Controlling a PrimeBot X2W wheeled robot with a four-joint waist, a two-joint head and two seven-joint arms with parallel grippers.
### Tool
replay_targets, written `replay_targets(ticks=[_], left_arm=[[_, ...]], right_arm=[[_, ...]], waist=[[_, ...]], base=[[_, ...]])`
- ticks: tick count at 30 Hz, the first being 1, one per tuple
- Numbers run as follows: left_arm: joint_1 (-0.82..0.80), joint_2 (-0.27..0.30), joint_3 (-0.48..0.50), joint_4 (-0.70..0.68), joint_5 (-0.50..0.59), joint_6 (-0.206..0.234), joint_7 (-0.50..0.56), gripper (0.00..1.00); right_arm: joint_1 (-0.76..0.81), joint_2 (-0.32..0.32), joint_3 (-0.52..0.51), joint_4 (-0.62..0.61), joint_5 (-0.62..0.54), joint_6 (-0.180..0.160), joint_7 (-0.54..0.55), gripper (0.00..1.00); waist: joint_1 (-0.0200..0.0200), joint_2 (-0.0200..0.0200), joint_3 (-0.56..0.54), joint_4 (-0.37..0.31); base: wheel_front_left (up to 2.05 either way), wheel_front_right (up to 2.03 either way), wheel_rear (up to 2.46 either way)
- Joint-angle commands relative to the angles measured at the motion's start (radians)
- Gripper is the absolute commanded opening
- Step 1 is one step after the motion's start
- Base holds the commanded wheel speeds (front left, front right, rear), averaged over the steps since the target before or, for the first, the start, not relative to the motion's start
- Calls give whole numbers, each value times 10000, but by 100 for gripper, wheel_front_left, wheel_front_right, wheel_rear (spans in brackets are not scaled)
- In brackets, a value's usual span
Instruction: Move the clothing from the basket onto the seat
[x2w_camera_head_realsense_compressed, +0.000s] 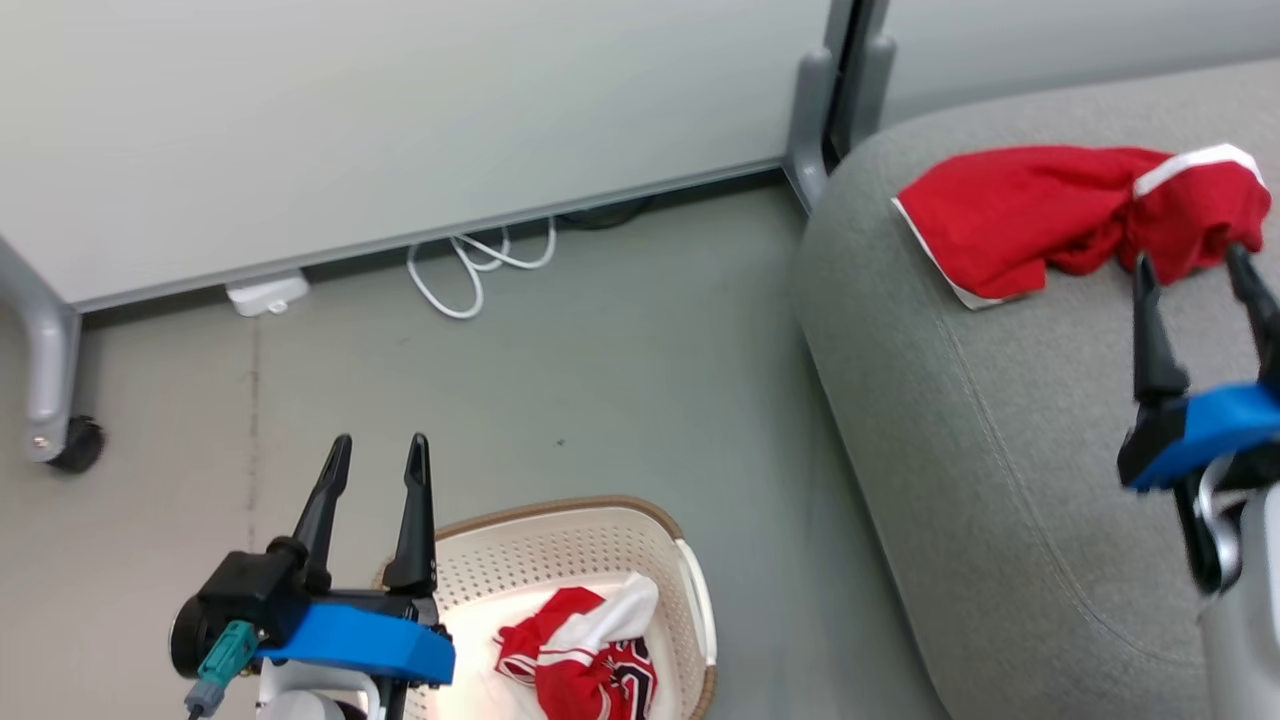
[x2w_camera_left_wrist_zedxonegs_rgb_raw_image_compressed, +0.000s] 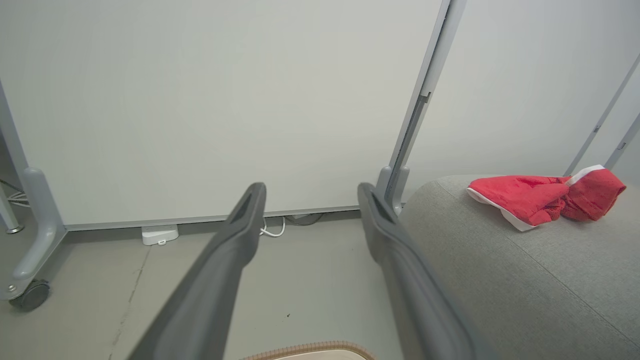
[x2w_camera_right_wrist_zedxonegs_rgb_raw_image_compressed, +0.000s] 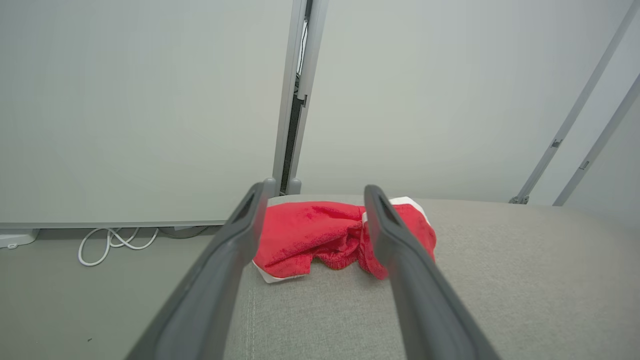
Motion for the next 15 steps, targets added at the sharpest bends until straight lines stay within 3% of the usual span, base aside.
replay_targets(ticks=[1,8,15], left_arm=[[173,-26,100,69,88,-19,-27,100],[444,0,344,222,206,-23,-27,100],[455,201,361,429,200,-23,-28,100]], right_arm=[[664,220,6,-447,-134,3,-7,100],[2734,1051,211,-2306,-208,1,329,100],[4282,1565,622,-3367,95,1,630,100]], waist=[[4,-1,-465,459],[4,-1,-933,1134],[4,-1,-1214,1725]], base=[[0,0,0],[0,0,0],[0,0,0]])
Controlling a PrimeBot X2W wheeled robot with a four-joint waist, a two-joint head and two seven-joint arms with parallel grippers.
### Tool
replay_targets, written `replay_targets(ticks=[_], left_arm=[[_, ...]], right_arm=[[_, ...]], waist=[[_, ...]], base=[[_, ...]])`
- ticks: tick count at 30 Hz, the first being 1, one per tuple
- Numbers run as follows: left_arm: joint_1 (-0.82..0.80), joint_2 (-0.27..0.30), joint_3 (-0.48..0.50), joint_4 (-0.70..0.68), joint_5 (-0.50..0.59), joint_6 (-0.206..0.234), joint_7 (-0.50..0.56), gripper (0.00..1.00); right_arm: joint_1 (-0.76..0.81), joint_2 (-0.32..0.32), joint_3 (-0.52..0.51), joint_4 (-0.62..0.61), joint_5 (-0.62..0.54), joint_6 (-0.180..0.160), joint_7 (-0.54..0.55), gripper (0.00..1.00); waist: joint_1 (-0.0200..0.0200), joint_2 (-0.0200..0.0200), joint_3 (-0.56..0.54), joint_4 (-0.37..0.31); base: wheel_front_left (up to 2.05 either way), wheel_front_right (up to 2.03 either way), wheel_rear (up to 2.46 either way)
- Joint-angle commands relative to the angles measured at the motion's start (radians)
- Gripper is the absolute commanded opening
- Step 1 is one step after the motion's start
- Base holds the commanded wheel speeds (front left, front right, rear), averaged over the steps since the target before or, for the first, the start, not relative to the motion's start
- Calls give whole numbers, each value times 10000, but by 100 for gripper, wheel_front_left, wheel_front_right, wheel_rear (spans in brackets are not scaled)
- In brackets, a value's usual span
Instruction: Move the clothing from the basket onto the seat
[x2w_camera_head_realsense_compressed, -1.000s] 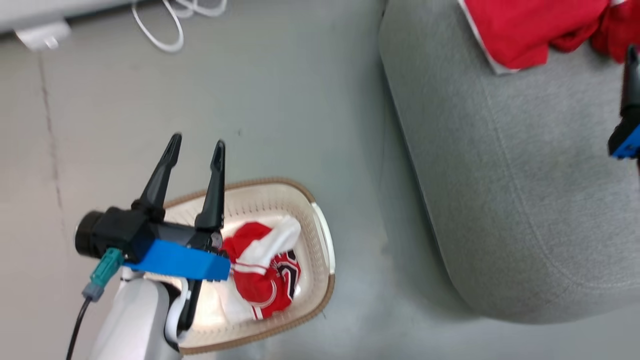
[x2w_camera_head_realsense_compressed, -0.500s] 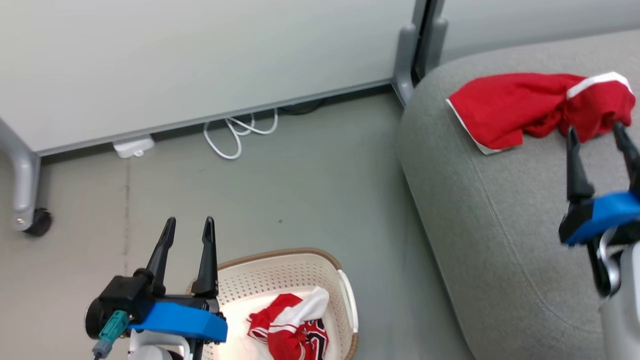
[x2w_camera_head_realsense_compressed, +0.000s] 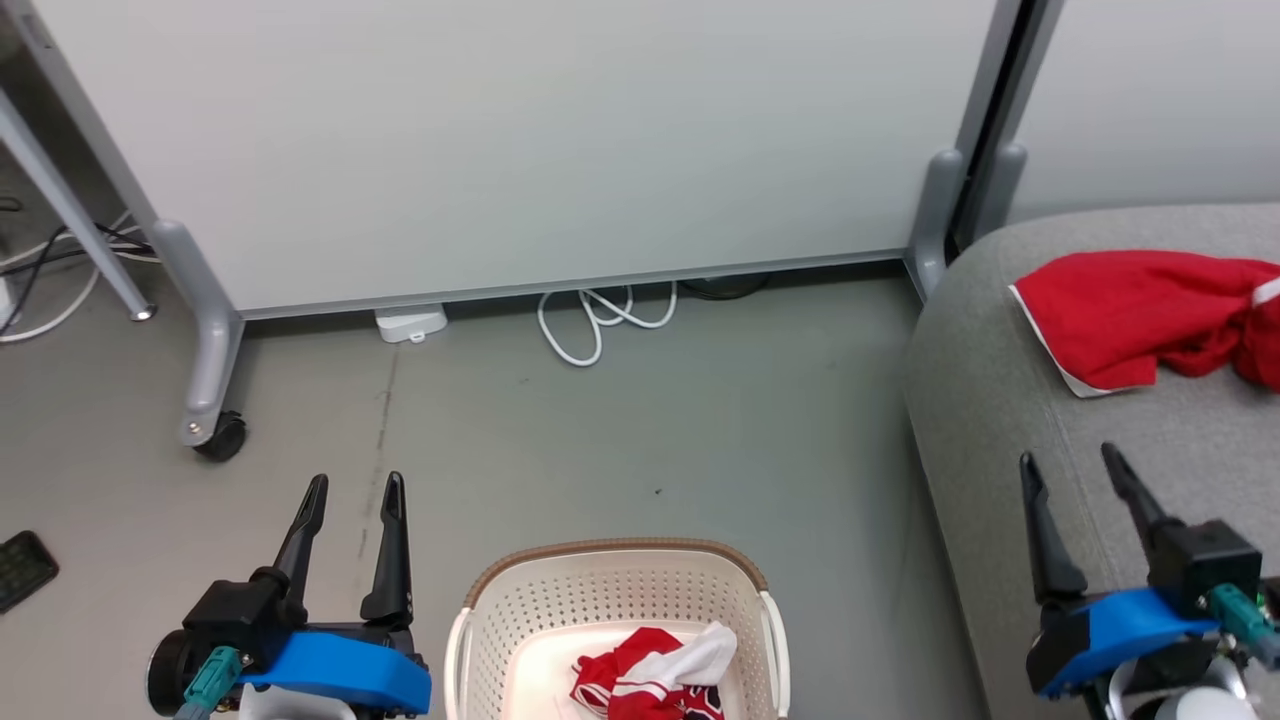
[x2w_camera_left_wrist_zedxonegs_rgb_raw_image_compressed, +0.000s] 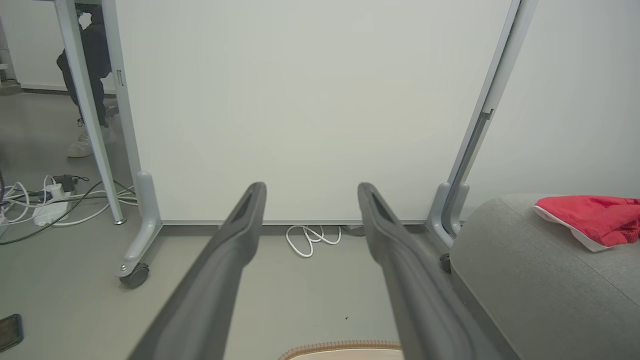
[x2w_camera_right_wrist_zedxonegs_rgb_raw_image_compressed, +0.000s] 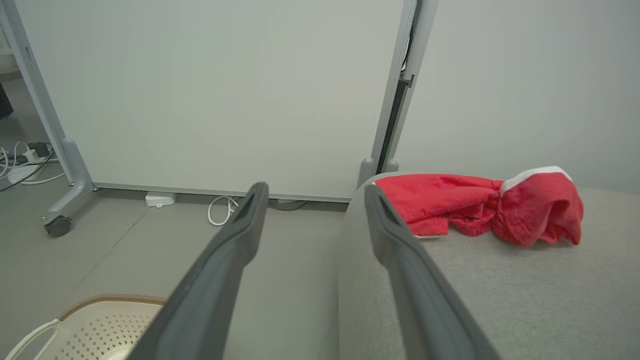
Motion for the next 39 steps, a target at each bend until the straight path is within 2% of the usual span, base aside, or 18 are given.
replay_targets(ticks=[1,12,39], left_arm=[[3,88,-15,53,-9,-21,-26,100],[-166,249,0,267,-26,-22,-26,100],[-274,217,13,208,-44,-23,-26,100]], right_arm=[[351,65,71,-153,86,1,14,100],[907,120,431,-283,583,1,-55,100],[606,122,489,-240,824,1,-140,100]], waist=[[2,-1,-128,178],[2,-1,-161,372],[2,-1,234,365]], base=[[0,0,0],[0,0,0],[0,0,0]])
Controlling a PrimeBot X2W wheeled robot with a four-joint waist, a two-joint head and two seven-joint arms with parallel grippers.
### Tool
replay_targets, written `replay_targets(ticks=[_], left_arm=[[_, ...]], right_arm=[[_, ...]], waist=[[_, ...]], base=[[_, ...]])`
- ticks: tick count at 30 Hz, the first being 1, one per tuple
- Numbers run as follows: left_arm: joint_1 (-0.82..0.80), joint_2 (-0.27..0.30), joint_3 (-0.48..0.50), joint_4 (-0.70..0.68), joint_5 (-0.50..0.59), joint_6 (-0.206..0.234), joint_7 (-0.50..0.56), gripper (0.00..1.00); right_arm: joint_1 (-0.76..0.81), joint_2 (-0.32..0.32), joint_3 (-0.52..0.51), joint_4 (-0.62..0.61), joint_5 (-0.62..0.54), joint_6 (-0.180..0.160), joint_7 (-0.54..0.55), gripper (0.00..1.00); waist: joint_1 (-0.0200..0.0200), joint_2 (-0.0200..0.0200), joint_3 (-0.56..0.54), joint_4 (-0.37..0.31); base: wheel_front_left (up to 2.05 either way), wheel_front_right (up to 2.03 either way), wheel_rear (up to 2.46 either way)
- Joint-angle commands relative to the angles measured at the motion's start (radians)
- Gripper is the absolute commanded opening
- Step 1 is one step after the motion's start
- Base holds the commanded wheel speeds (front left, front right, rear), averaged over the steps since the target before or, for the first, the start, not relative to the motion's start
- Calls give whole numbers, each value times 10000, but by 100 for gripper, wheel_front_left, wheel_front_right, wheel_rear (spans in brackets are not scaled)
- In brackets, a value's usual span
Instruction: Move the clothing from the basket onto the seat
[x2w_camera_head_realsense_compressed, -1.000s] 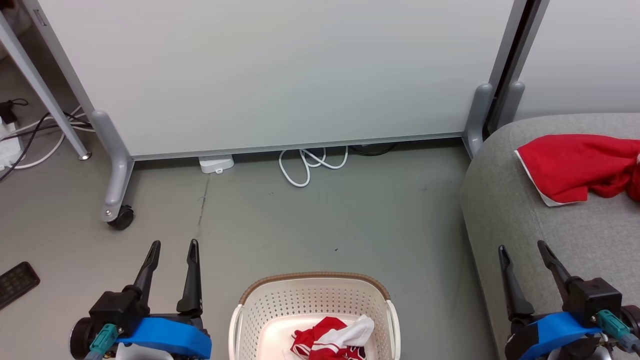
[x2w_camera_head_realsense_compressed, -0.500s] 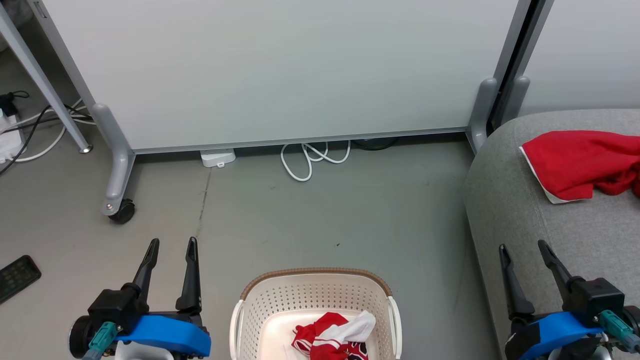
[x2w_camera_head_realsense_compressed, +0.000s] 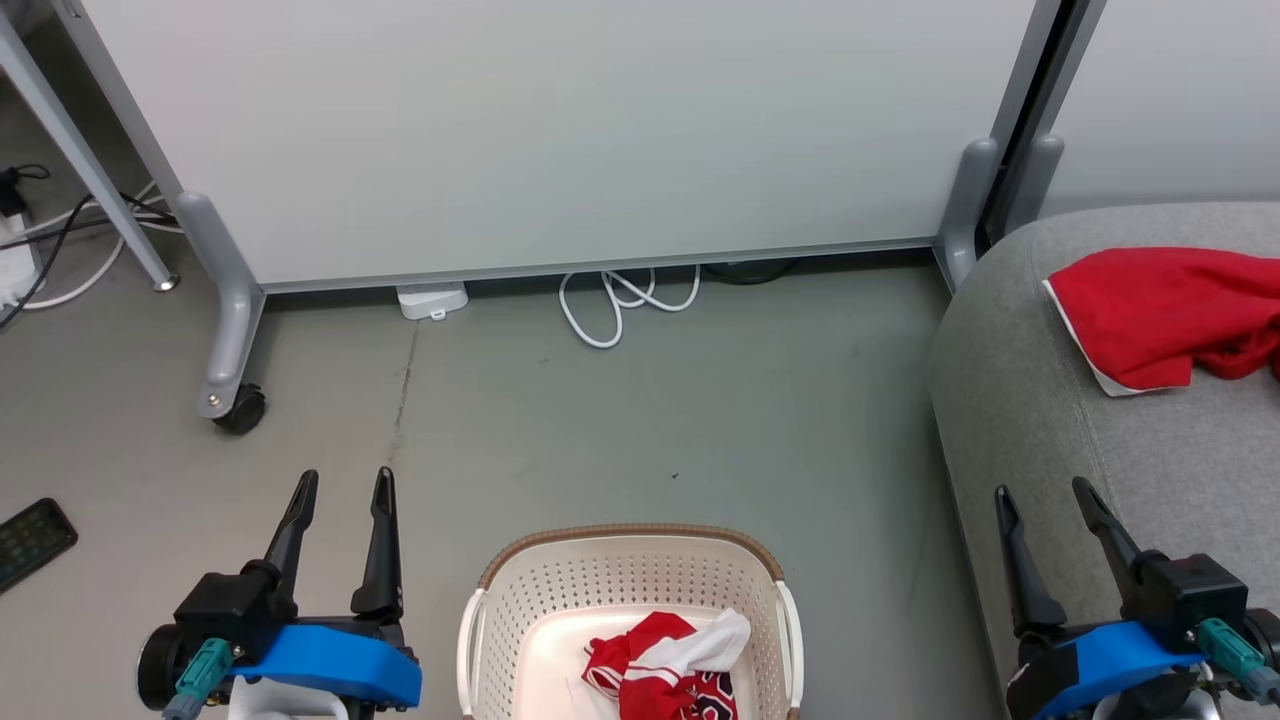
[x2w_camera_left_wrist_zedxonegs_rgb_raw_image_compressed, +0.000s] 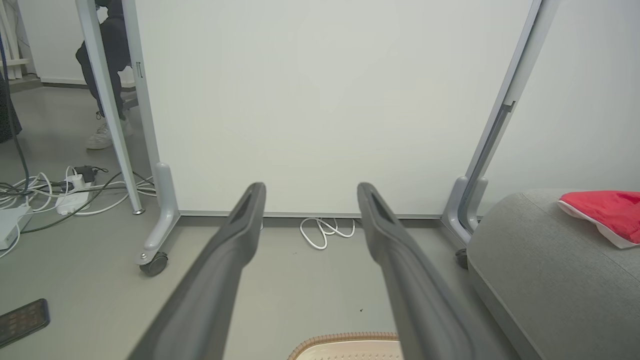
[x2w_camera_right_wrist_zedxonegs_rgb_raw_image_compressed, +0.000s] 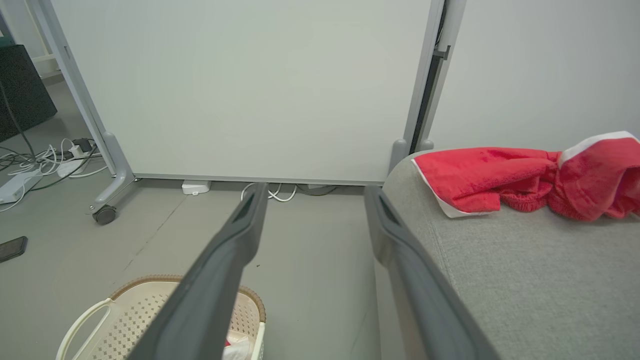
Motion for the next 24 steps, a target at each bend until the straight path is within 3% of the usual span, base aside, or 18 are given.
replay_targets(ticks=[1,10,24], left_arm=[[-109,33,-3,-42,-7,-23,-26,100],[-367,70,-202,276,-37,-23,-28,100],[-1810,321,-1666,2427,-620,-21,-28,100]], right_arm=[[-143,18,25,-33,67,1,-43,100],[-530,15,373,-244,125,1,-71,100],[-1894,13,1403,-343,407,3,-409,100]], waist=[[0,-1,51,-28],[0,-1,907,-493],[0,-1,3575,-2117]], base=[[0,0,0],[0,0,0],[0,0,0]])
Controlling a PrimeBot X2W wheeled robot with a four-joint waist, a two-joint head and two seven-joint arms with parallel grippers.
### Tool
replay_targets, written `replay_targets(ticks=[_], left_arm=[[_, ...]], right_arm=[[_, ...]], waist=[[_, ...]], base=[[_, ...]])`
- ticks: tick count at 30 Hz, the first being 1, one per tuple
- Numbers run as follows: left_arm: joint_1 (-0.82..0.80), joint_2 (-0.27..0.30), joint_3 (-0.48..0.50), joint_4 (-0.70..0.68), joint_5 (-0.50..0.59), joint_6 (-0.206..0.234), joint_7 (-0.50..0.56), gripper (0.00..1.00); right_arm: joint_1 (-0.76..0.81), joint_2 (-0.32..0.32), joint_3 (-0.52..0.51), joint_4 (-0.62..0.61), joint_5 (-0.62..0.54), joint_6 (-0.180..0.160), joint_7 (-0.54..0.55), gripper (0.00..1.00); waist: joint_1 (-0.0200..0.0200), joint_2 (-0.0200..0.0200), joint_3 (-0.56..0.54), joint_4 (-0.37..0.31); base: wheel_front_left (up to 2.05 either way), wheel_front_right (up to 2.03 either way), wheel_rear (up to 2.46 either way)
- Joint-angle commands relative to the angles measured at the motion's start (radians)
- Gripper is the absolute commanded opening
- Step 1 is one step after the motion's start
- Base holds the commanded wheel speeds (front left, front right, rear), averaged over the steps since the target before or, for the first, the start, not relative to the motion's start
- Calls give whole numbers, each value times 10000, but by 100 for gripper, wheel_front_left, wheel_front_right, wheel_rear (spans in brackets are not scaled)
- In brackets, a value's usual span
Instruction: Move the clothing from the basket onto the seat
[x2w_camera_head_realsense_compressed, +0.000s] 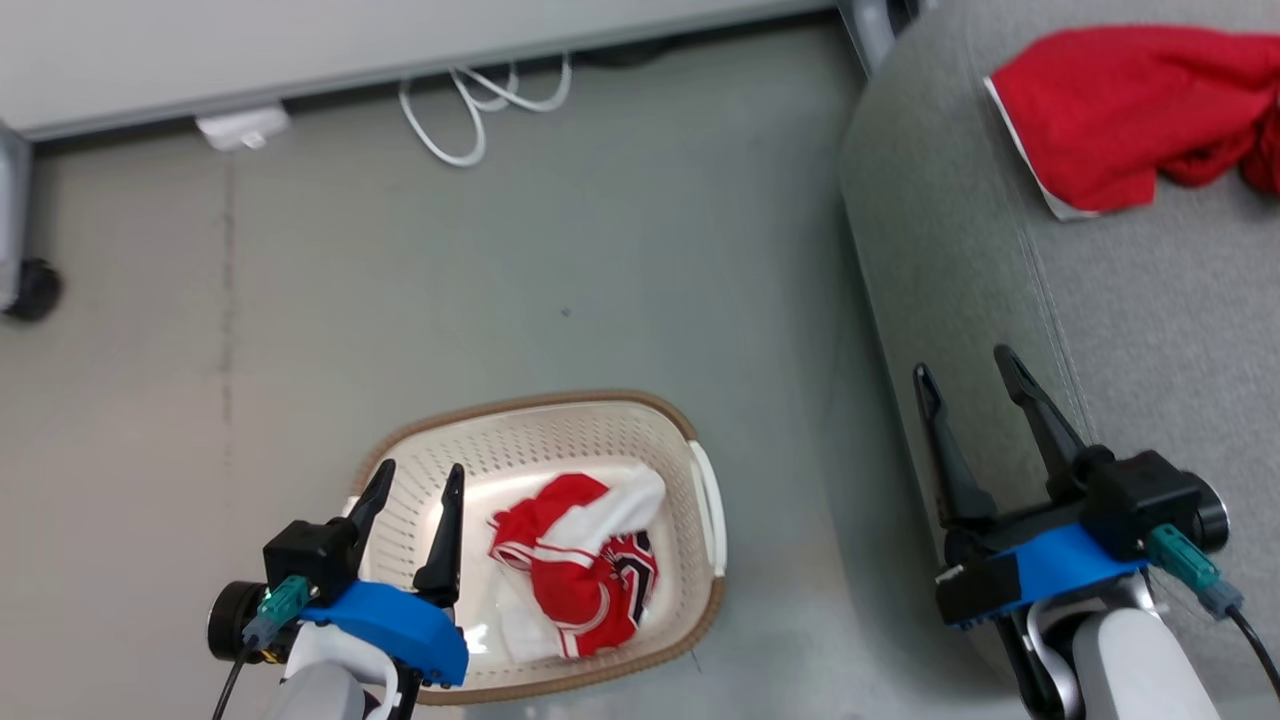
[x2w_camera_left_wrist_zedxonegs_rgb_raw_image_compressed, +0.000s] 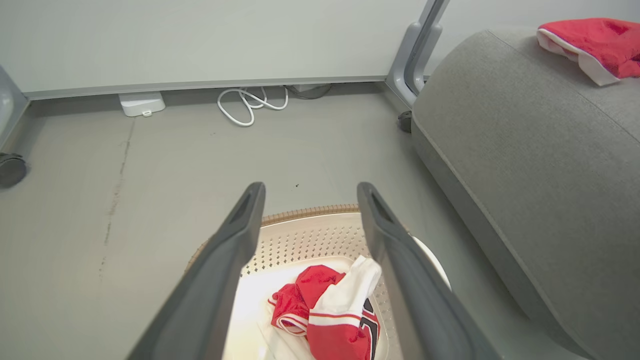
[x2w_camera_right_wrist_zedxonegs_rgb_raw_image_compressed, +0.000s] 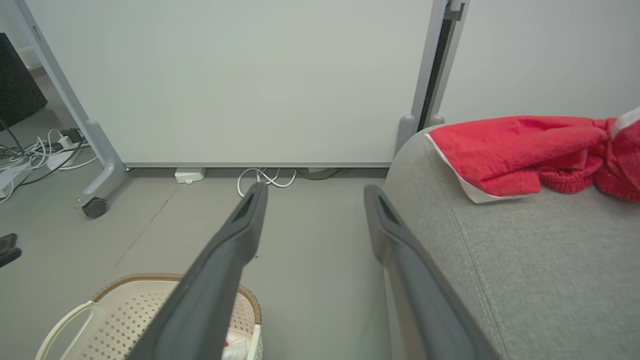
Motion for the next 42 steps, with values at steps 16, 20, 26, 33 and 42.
replay_targets(ticks=[16,20,26,33,42], left_arm=[[-2329,718,-2574,3075,-1170,-15,342,100],[-2774,876,-3021,3502,-1403,-15,555,100],[-3263,1159,-3566,3917,-1719,-15,916,100],[-3868,1486,-4111,4555,-1763,-15,1386,100],[-4439,1593,-4297,5555,-1547,528,1829,100]], right_arm=[[-1208,7,700,22,613,5,-692,100],[-1366,8,788,10,748,5,-811,100],[-1585,7,1008,85,936,5,-964,100],[-1843,7,1200,126,1181,5,-1086,100],[-2047,7,1543,78,1366,3,-1144,100]], waist=[[-2,0,3039,-1993],[-2,0,3577,-2221],[-2,0,4076,-2479],[-2,0,4531,-2722],[-2,0,5014,-3153]], base=[[0,0,0],[0,0,0],[0,0,0],[0,0,0],[0,0,0]])
